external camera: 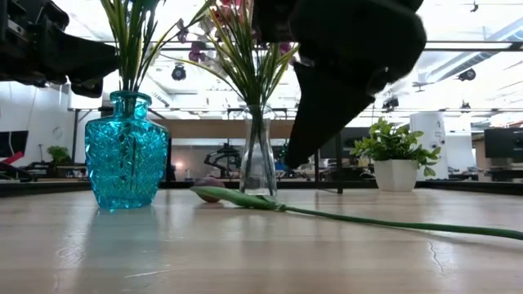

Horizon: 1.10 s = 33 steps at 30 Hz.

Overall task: Pick and place flowers into a vace then onto a shelf
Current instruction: Put the red flower into the transparent vase

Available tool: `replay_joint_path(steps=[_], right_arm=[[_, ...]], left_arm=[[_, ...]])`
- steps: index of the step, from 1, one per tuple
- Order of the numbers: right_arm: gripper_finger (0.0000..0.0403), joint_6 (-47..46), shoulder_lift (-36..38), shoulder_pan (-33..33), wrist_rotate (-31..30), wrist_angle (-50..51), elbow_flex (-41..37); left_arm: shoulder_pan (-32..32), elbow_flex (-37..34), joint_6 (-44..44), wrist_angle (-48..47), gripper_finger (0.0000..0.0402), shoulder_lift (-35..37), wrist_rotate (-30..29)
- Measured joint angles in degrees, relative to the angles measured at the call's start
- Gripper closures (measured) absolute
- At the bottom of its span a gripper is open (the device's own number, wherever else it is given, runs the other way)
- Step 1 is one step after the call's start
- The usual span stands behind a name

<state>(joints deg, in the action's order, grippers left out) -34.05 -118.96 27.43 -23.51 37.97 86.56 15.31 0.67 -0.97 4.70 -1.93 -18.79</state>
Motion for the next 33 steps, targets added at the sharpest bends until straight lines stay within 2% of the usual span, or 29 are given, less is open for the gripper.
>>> replay_joint_path(steps=[5,14,18,24,29,33], right_arm=[[0.0301,-3.71,-0.75,-0.23,0.46,-0.25,0.02],[0.0221,-6.08,-4.85,-1.01,0.93,0.53,-0.09],[0.0204,-6.78,-5.48,-1.15,0.85,0.37,-0.20],[0.0215,-7.93,-5.55,-1.68,2.07,0.94,-0.33],[0.0243,-10.89,-5.48,-4.49,12.20,1.22,-0.72],[0.0268,-10.70,-5.48,-5.86,15.41,1.26,-1.01]], left_arm=[[0.00,0.00,0.00,-0.01,0.0267,0.00,0.00],[0.00,0.00,0.00,0.01,0.0267,0.00,0.00],[0.00,0.00,-0.59,-0.03,0.0267,-0.02,0.01],[0.00,0.00,-0.61,-0.01,0.0267,-0.02,0.01],[0.00,0.00,-0.63,-0.02,0.0267,-0.02,0.01],[0.00,0.00,-0.63,-0.03,0.0267,-0.02,0.01]])
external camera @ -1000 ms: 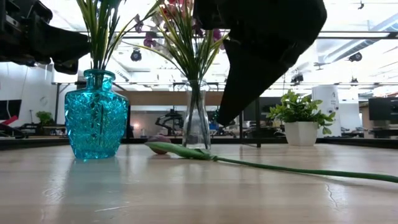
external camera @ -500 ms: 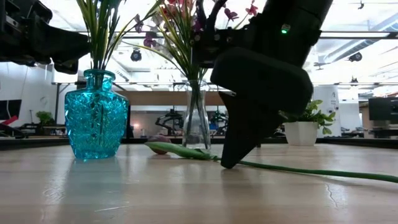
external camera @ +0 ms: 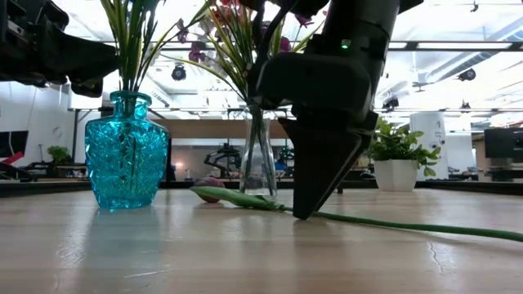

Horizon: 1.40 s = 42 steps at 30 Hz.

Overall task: Pick and place flowers into a vace then onto a shelf
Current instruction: Put the red flower into the transparent vase

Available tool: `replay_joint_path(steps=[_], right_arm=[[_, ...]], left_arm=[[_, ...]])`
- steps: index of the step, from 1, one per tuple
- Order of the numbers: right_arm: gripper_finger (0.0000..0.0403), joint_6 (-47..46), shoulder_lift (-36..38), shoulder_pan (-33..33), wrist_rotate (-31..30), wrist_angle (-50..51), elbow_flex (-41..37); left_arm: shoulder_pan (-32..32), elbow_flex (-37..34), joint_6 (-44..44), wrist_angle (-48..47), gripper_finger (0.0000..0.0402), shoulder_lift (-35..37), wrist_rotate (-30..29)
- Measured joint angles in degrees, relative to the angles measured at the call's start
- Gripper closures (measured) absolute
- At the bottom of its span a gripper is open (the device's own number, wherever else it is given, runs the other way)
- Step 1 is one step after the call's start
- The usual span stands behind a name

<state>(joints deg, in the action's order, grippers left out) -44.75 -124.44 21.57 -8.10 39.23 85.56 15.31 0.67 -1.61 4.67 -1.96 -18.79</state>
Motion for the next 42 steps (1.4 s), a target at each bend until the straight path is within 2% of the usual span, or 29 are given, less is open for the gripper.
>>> replay_joint_path(steps=[12,19,25,37,42], right_arm=[[0.0389,-1.70,0.00,0.66,0.22,1.69,-0.13],[0.0394,-1.75,0.66,1.91,1.77,2.97,-0.13],[0.0394,-1.86,5.28,4.10,4.95,9.37,-0.94],[0.0395,-1.87,20.25,5.61,2.33,18.68,-1.54],[0.0395,-4.14,23.92,5.83,0.63,22.19,-1.68]], left_arm=[[0.00,0.00,0.00,0.02,0.0267,0.00,0.00],[0.00,0.00,0.00,0.01,0.0267,0.00,0.00],[0.00,0.00,0.00,0.01,0.0267,0.00,0.00],[-0.02,0.00,0.00,0.24,0.0267,0.02,-0.02],[-0.02,0.00,0.00,0.26,0.0267,0.07,-0.02]])
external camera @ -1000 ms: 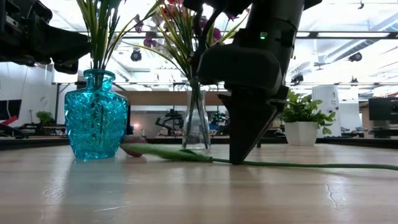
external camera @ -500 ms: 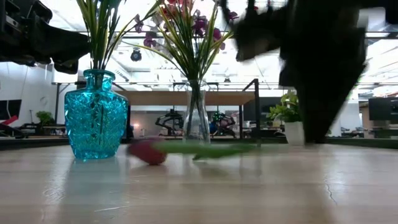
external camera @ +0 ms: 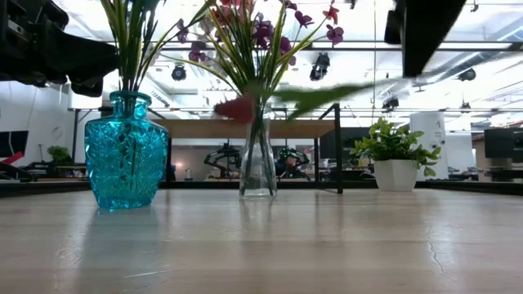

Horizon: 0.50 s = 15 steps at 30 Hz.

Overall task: Pick and place flowers into a vace then onto a shelf
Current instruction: Put the red flower into the transparent vase

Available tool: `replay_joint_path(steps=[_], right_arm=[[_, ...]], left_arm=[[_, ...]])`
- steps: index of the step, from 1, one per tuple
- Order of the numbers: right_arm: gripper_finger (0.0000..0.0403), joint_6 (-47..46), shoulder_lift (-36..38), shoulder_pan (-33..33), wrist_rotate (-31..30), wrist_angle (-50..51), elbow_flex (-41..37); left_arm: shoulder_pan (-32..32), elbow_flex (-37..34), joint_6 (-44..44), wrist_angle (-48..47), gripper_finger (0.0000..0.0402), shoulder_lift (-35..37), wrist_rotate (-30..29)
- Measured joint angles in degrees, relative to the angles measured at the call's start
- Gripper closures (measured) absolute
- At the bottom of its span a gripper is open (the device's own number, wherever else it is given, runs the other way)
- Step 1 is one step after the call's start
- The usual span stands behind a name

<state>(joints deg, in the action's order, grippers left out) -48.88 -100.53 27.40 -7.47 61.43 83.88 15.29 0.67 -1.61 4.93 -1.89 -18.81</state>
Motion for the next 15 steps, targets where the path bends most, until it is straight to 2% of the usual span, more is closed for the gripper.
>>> replay_joint_path(steps=[8,15], right_arm=[[0.0395,-0.33,4.43,1.60,0.03,2.08,0.09],[0.0395,-4.72,8.88,2.37,-0.31,7.23,0.11]], left_arm=[[0.01,0.00,0.00,0.00,0.0267,0.00,0.02],[0.01,0.60,0.02,-0.02,0.0267,0.00,0.00]])
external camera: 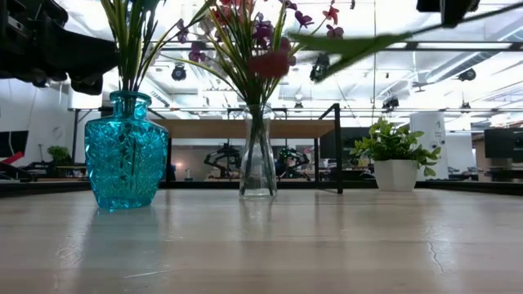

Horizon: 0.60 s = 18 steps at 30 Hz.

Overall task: Pick and place flowers into a vace then onto a shelf
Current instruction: Put the red flower into the transparent vase

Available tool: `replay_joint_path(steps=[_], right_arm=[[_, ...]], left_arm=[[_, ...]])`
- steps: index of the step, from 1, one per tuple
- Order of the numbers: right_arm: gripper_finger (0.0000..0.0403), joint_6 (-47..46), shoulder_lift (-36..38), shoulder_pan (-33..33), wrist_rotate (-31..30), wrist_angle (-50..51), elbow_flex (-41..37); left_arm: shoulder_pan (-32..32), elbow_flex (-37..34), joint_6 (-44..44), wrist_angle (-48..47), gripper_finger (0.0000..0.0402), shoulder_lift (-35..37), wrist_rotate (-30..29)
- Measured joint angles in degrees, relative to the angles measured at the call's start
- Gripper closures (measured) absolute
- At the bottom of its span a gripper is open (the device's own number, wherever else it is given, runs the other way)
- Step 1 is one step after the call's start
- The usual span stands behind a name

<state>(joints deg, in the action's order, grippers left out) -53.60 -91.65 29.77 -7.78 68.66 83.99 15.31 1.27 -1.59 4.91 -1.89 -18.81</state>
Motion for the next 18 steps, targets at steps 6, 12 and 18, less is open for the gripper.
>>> replay_joint_path(steps=[6,12,18], right_arm=[[0.0394,-0.55,4.21,1.34,-3.35,0.19,0.00],[0.0394,-0.49,7.46,3.30,-12.33,-0.17,0.02],[0.0394,-0.42,9.91,4.44,-24.70,-1.12,-0.01]], left_arm=[[0.00,0.58,-0.02,0.02,0.0267,-0.02,0.02],[0.00,0.60,-0.02,0.02,0.0267,-0.02,0.01],[0.00,0.60,-0.01,0.02,0.0267,-0.02,0.02]])
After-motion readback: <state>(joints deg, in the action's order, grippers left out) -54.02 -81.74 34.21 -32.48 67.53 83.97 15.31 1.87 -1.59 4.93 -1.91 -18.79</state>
